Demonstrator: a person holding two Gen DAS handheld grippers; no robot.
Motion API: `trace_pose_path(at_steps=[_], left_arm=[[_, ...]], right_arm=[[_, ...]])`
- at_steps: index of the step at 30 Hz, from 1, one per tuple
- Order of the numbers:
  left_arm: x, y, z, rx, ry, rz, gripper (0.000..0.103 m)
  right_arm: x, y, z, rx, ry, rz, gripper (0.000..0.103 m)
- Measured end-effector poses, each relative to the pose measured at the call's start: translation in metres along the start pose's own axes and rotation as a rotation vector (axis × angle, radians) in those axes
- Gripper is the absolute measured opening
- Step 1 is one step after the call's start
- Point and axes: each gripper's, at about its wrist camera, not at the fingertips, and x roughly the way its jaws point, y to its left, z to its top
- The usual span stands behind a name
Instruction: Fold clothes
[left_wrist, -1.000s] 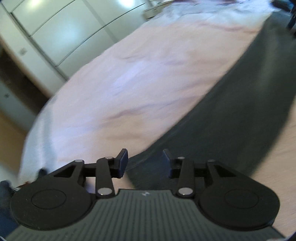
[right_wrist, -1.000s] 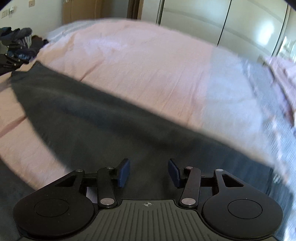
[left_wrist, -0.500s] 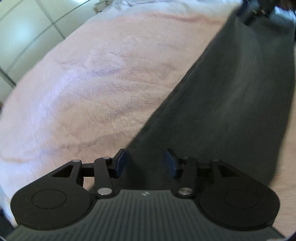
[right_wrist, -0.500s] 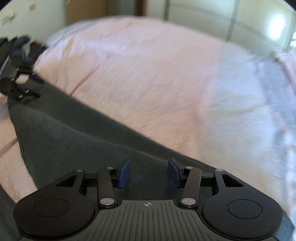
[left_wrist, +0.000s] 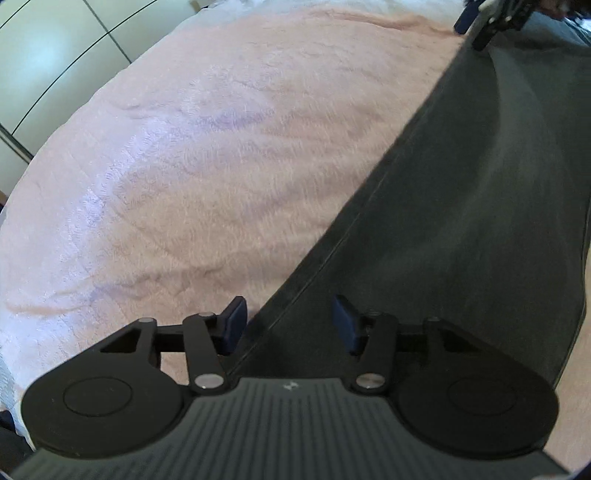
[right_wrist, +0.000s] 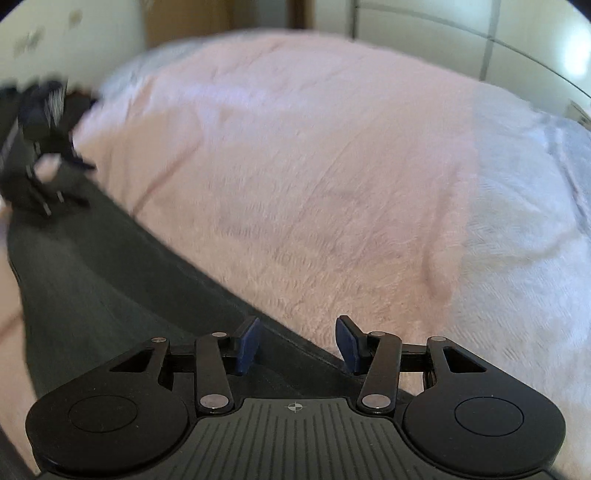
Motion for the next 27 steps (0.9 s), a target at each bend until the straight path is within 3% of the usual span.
trace_pose_path(at_steps=[1, 3, 4, 5, 8, 12, 13, 14, 15, 18, 20, 24, 25, 26, 27], left_arm=[[0.000, 0.001, -0.003, -0.001, -0.004, 0.002, 0.049], [0.002, -0.001, -0.003, -0.004, -0.011, 0.014, 0.027], [0.003, -0.004, -0.003, 0.005, -0.015, 0.028, 0.015], [0.004, -0.006, -0.002, 0.011, -0.020, 0.041, 0.013], [0.014, 0.000, 0.000, -0.024, -0.037, 0.066, 0.023], [0.014, 0.002, -0.002, -0.034, -0.049, 0.129, 0.034], [0.012, 0.002, -0.003, -0.034, -0.047, 0.153, 0.028], [0.009, 0.003, -0.004, -0.028, -0.040, 0.195, 0.012], [0.006, 0.006, -0.006, -0.035, -0.024, 0.222, 0.011], [-0.014, 0.031, -0.023, -0.138, -0.015, 0.195, 0.018], [-0.030, 0.049, -0.039, -0.210, -0.010, 0.185, 0.038], [-0.053, 0.078, -0.073, -0.326, 0.016, 0.182, 0.043], [-0.056, 0.083, -0.081, -0.351, 0.024, 0.178, 0.046], [-0.054, 0.085, -0.087, -0.373, 0.028, 0.166, 0.049], [-0.052, 0.087, -0.093, -0.395, 0.032, 0.154, 0.049]], right_arm=[[0.009, 0.000, 0.001, -0.016, 0.029, 0.014, 0.049], [0.020, 0.002, 0.002, -0.050, 0.062, 0.024, 0.047], [0.021, 0.004, 0.003, -0.059, 0.057, 0.028, 0.016], [0.019, 0.005, 0.002, -0.070, 0.040, 0.018, 0.013], [0.015, 0.002, 0.006, -0.076, -0.018, -0.029, 0.011], [0.030, 0.008, 0.010, -0.118, 0.005, -0.079, 0.011], [0.030, 0.013, 0.009, -0.143, 0.002, -0.098, 0.011], [0.026, 0.016, 0.009, -0.149, -0.010, -0.110, 0.011], [0.021, 0.018, 0.008, -0.153, -0.023, -0.121, 0.011], [0.008, 0.019, 0.011, -0.140, -0.042, -0.137, 0.011], [0.003, 0.024, 0.013, -0.173, -0.025, -0.178, 0.012], [-0.001, 0.041, 0.021, -0.188, -0.061, -0.139, 0.015], [0.000, 0.045, 0.023, -0.184, -0.072, -0.117, 0.024], [0.003, 0.053, 0.027, -0.187, -0.076, -0.091, 0.039], [0.008, 0.061, 0.032, -0.195, -0.079, -0.065, 0.047]])
